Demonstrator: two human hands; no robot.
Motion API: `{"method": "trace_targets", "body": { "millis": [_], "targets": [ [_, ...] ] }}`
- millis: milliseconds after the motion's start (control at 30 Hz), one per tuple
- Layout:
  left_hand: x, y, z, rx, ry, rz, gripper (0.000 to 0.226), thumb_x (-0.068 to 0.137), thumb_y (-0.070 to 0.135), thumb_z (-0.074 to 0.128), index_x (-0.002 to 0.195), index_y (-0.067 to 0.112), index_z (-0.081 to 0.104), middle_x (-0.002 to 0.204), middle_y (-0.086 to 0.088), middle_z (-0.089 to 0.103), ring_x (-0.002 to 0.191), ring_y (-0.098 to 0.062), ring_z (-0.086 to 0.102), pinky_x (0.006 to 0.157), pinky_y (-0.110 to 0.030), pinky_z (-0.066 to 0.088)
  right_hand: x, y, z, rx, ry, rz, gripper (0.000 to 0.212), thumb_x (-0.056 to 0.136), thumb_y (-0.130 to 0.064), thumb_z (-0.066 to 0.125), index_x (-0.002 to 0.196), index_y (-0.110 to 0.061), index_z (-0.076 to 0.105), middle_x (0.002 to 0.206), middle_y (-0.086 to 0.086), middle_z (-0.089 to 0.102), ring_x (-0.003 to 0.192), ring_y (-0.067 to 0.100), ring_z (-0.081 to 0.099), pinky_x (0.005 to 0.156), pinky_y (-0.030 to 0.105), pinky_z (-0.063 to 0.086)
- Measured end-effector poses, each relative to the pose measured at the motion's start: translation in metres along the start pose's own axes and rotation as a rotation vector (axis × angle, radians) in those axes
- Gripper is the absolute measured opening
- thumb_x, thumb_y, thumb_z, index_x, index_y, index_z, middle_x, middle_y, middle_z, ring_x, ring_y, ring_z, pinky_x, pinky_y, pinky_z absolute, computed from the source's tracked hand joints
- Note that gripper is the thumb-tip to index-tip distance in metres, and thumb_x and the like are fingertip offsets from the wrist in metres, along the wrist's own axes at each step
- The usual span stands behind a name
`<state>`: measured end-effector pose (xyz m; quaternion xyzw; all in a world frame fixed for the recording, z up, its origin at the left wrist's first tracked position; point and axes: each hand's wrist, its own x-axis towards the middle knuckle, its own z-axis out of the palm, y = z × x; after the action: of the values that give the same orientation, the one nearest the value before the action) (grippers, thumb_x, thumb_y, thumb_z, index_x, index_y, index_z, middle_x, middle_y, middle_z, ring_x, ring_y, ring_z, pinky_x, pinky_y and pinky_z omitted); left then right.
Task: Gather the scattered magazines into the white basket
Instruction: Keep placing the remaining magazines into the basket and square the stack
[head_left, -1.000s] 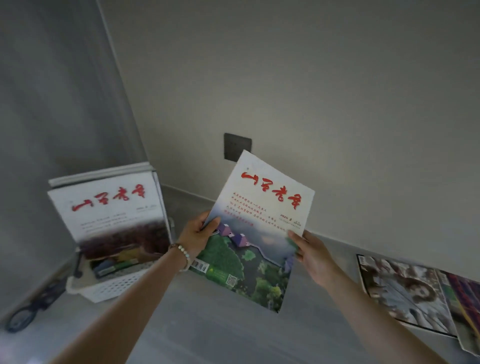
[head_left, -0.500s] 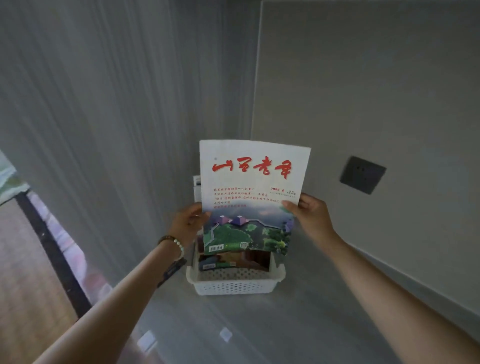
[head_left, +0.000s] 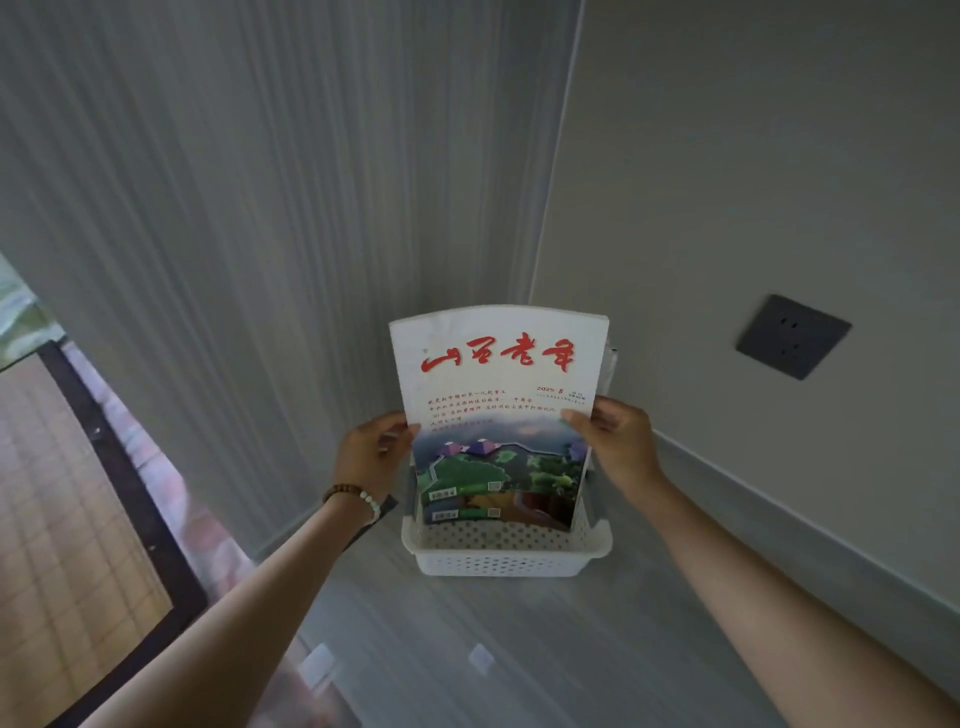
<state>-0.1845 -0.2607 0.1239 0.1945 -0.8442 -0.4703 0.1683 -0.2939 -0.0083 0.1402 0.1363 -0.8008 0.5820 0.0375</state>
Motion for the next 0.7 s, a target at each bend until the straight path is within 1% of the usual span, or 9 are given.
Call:
{"method": "trace_targets", "body": {
  "millis": [67, 167, 233, 300, 367, 467, 567, 633, 700],
  "targets": [
    [0.000, -0.005, 0.004, 0.025, -0.031, -0.004, 0.019, 0.088, 0.022, 0.056, 0.099, 0.011, 0.068, 0.103, -0.011, 0.070, 0.087, -0.027, 0.065, 0.084, -0.037, 0.054, -0.004, 0.011, 0.001, -0.036, 0.007, 0.014, 0.023, 0.080, -0.006, 0.069, 0.103, -0.001, 0.070, 0.099, 0.001, 0.068, 0.083, 0.017, 0.067, 0.063, 0.014, 0.055],
    [0.000, -0.013, 0.013, 0.068, -0.067, -0.019, 0.019, 0.087, 0.023, 0.058, 0.098, 0.013, 0.069, 0.103, -0.009, 0.070, 0.082, -0.018, 0.061, 0.083, -0.031, 0.052, -0.011, 0.027, -0.001, -0.101, 0.013, 0.042, 0.022, 0.080, -0.007, 0.070, 0.101, -0.001, 0.071, 0.102, 0.011, 0.071, 0.082, 0.021, 0.068, 0.067, 0.027, 0.056],
    [-0.001, -0.019, 0.018, 0.080, -0.095, -0.050, 0.018, 0.087, 0.025, 0.058, 0.098, 0.015, 0.069, 0.104, -0.008, 0.070, 0.080, -0.016, 0.059, 0.082, -0.032, 0.054, -0.017, 0.036, -0.001, -0.111, 0.013, 0.073, 0.022, 0.079, -0.006, 0.071, 0.101, -0.001, 0.070, 0.100, 0.012, 0.072, 0.082, 0.024, 0.069, 0.070, 0.034, 0.057],
    [-0.003, -0.023, 0.022, 0.074, -0.104, -0.095, 0.017, 0.086, 0.026, 0.058, 0.096, 0.015, 0.068, 0.103, -0.008, 0.070, 0.079, -0.019, 0.060, 0.081, -0.038, 0.057, -0.022, 0.043, -0.001, -0.107, 0.025, 0.103, 0.019, 0.079, -0.006, 0.071, 0.097, -0.001, 0.071, 0.095, 0.011, 0.072, 0.080, 0.026, 0.069, 0.072, 0.038, 0.058],
    [-0.004, -0.025, 0.024, 0.048, -0.090, -0.114, 0.014, 0.086, 0.024, 0.059, 0.093, 0.016, 0.067, 0.100, -0.007, 0.069, 0.080, -0.020, 0.060, 0.079, -0.040, 0.057, -0.025, 0.047, -0.001, -0.110, 0.046, 0.113, 0.013, 0.079, -0.007, 0.071, 0.091, -0.003, 0.070, 0.089, 0.010, 0.072, 0.077, 0.026, 0.068, 0.069, 0.034, 0.057],
    [-0.003, -0.026, 0.023, 0.024, -0.071, -0.125, 0.002, 0.084, 0.021, 0.062, 0.085, 0.020, 0.061, 0.091, -0.002, 0.065, 0.080, -0.019, 0.060, 0.073, -0.032, 0.054, -0.025, 0.047, -0.001, -0.105, 0.064, 0.130, 0.013, 0.079, -0.011, 0.071, 0.091, -0.006, 0.069, 0.087, 0.009, 0.070, 0.076, 0.022, 0.064, 0.067, 0.025, 0.052],
    [-0.004, -0.028, 0.021, -0.031, -0.046, -0.157, 0.009, 0.083, 0.014, 0.062, 0.087, 0.017, 0.054, 0.090, -0.006, 0.063, 0.082, -0.024, 0.061, 0.074, -0.030, 0.052, -0.028, 0.050, -0.003, -0.112, 0.095, 0.155, 0.017, 0.079, -0.013, 0.072, 0.094, -0.007, 0.066, 0.088, 0.003, 0.067, 0.080, 0.019, 0.060, 0.065, 0.019, 0.045],
    [-0.008, -0.030, 0.020, -0.005, -0.029, -0.156, 0.010, 0.083, 0.016, 0.063, 0.087, 0.017, 0.054, 0.085, -0.002, 0.061, 0.079, -0.022, 0.061, 0.066, -0.023, 0.049, -0.032, 0.053, -0.005, -0.116, 0.106, 0.169, 0.021, 0.078, -0.014, 0.073, 0.097, -0.007, 0.065, 0.091, 0.004, 0.066, 0.082, 0.018, 0.059, 0.066, 0.018, 0.043],
    [-0.013, -0.029, 0.020, 0.000, -0.031, -0.158, 0.010, 0.082, 0.020, 0.064, 0.086, 0.018, 0.055, 0.083, 0.000, 0.061, 0.078, -0.020, 0.062, 0.060, -0.019, 0.049, -0.038, 0.056, -0.007, -0.116, 0.089, 0.186, 0.024, 0.077, -0.015, 0.074, 0.098, -0.008, 0.064, 0.093, 0.003, 0.064, 0.085, 0.017, 0.058, 0.066, 0.018, 0.042]
  ]
}}
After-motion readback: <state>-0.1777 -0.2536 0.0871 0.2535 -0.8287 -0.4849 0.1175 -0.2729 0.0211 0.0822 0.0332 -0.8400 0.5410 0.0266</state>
